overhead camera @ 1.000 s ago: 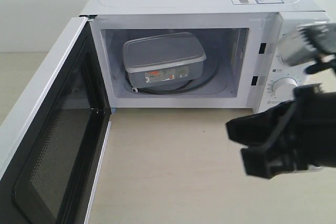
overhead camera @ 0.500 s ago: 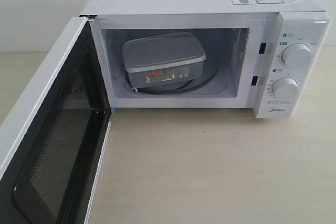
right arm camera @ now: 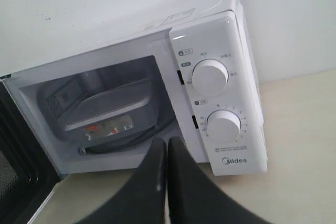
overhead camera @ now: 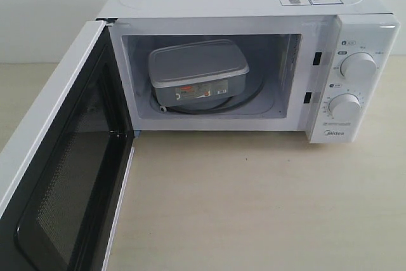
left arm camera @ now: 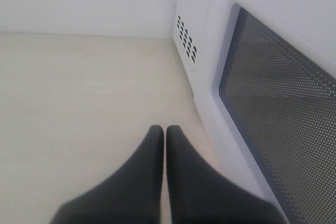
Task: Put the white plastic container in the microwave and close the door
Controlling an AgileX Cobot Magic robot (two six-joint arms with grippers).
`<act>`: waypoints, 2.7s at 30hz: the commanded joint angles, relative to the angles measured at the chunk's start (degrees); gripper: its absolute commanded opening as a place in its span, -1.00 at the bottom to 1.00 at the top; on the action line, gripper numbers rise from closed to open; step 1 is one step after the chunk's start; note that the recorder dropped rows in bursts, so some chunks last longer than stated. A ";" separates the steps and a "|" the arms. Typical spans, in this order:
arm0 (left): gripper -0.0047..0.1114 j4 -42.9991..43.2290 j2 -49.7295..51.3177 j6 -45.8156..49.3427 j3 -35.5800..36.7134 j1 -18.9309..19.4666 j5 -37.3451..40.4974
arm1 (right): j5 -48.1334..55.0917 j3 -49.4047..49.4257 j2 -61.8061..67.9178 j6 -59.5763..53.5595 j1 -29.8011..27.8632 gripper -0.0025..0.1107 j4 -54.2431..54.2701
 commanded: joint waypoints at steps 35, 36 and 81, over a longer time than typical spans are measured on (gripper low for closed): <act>-0.85 -0.15 -0.15 -0.71 0.22 0.11 -0.25 | 5.44 4.29 -0.24 12.13 -0.41 -0.96 -36.13; -0.85 -0.15 -0.15 -0.71 0.22 0.11 -0.25 | 7.47 4.29 -0.24 12.13 -0.41 -0.96 -36.13; -0.85 -0.15 -0.15 -0.71 0.22 0.11 -0.25 | 7.87 4.29 -0.24 14.01 -6.72 -0.96 -35.90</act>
